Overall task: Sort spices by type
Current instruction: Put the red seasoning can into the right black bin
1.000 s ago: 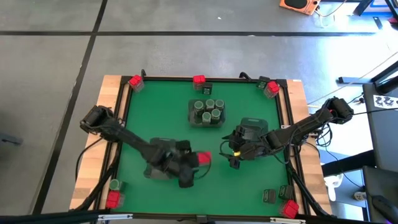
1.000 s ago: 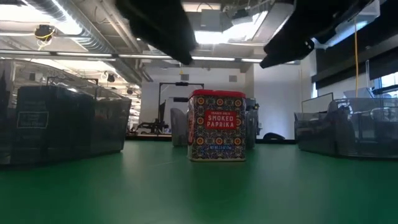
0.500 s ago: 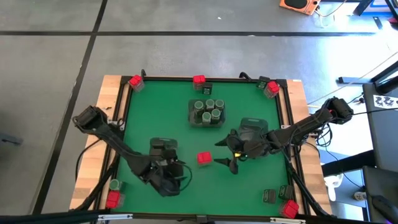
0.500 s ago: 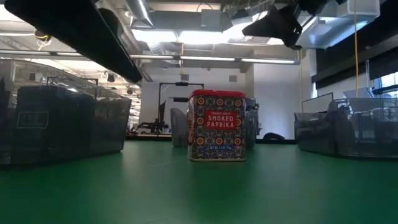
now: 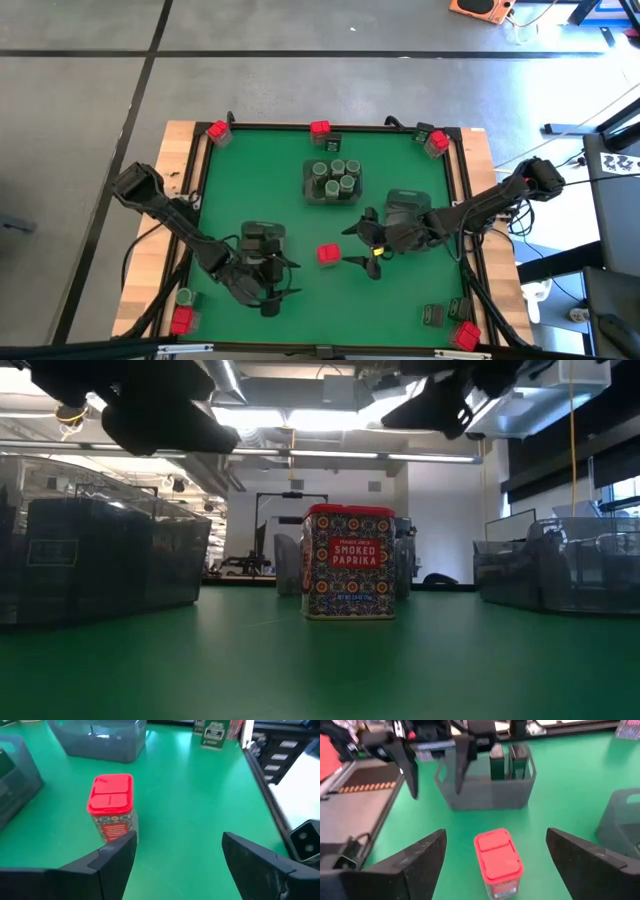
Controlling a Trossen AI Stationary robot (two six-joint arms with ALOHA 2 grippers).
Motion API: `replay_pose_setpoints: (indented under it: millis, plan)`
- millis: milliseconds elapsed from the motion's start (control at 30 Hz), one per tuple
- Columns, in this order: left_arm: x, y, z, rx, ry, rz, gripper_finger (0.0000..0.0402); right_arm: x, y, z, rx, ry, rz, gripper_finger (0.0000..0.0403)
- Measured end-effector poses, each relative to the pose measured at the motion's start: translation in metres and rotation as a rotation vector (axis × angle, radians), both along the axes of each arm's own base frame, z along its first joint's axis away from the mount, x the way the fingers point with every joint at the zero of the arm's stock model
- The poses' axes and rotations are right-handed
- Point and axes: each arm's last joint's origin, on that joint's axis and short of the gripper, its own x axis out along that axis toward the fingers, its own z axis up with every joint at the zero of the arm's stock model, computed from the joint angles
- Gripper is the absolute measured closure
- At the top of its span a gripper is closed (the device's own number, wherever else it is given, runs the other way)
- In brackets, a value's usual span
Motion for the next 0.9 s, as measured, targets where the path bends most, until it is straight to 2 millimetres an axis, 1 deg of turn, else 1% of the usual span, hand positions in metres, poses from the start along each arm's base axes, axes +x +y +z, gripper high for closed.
replay_pose_setpoints:
  millis: [167,267,367,533,633,767,900]
  plan:
    - [-0.002,0.000,-0.002,0.002,0.009,-0.002,0.0112,0.006,0.002,-0.015,-0.018,0.056,0.014,0.0061]
    - [-0.002,0.000,-0.002,0.006,0.010,-0.005,0.0112,0.011,0.005,-0.022,-0.025,0.057,0.018,0.0061]
    - [-0.002,0.000,-0.002,0.009,0.010,-0.006,0.0112,0.019,0.008,-0.036,-0.063,0.060,0.033,0.0061]
    - [-0.002,0.000,-0.002,0.009,0.011,-0.006,0.0112,0.036,0.004,-0.059,-0.088,0.055,0.026,0.0061]
    - [-0.002,0.000,-0.002,0.009,0.010,-0.006,0.0112,0.041,0.001,-0.071,-0.097,0.074,0.017,0.0061]
    - [-0.002,0.000,-0.002,0.009,0.010,-0.005,0.0112,0.046,0.000,-0.083,-0.091,0.104,0.046,0.0061]
    - [-0.002,0.000,-0.002,0.010,0.012,-0.005,0.0112,0.046,0.002,-0.090,-0.091,0.121,0.069,0.0061]
